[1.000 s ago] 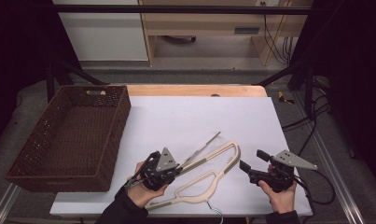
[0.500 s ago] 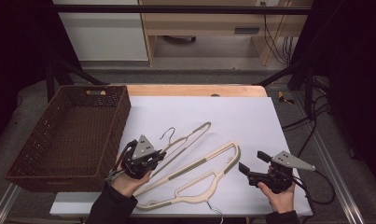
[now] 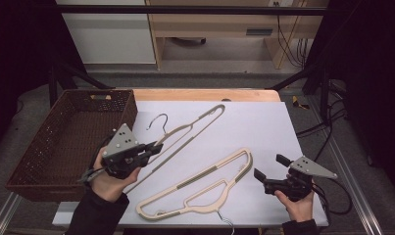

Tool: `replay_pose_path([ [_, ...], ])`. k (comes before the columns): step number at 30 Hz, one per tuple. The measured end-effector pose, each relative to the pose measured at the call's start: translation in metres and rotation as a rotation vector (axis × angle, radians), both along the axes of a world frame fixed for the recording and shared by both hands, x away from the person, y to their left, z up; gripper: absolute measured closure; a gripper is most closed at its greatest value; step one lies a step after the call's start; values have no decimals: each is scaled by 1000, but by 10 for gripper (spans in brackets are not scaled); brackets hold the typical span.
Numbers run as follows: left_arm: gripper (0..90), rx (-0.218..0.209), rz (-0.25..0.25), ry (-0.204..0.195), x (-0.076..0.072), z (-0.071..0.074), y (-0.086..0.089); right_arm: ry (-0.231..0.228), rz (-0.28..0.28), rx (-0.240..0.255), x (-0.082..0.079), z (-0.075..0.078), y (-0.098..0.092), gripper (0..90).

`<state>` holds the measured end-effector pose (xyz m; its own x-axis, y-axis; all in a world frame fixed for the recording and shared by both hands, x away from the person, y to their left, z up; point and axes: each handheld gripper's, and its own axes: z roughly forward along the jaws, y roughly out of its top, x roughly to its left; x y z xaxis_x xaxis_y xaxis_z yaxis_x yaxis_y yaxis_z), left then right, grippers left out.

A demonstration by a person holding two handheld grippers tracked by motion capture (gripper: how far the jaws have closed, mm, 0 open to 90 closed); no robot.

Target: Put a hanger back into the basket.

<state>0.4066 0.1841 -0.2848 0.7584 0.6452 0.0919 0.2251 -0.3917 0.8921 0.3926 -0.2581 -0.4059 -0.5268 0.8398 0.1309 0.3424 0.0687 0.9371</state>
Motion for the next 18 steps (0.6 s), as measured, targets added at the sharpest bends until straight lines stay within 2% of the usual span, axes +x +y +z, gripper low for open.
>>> replay_pose_path([
  [4, 860, -32, -1, -1, 6, 19, 18, -8, 1, -11, 1, 2, 2, 22],
  [7, 860, -32, 15, -8, 9, 28, 28, -14, 1, -16, 2, 3, 1, 22],
  [9, 860, -33, 31, -14, 15, 39, 45, -12, -7, -21, 3, 3, 1, 22],
  [13, 860, -79, 10, -14, 26, 50, 71, -16, -10, -25, 5, 3, 1, 22],
  [15, 860, -83, 11, -22, 32, 54, 82, -13, -9, -27, 5, 3, 1, 22],
  [18, 860, -62, 32, -35, 40, 55, 96, -10, -9, -29, 5, 2, 2, 22],
])
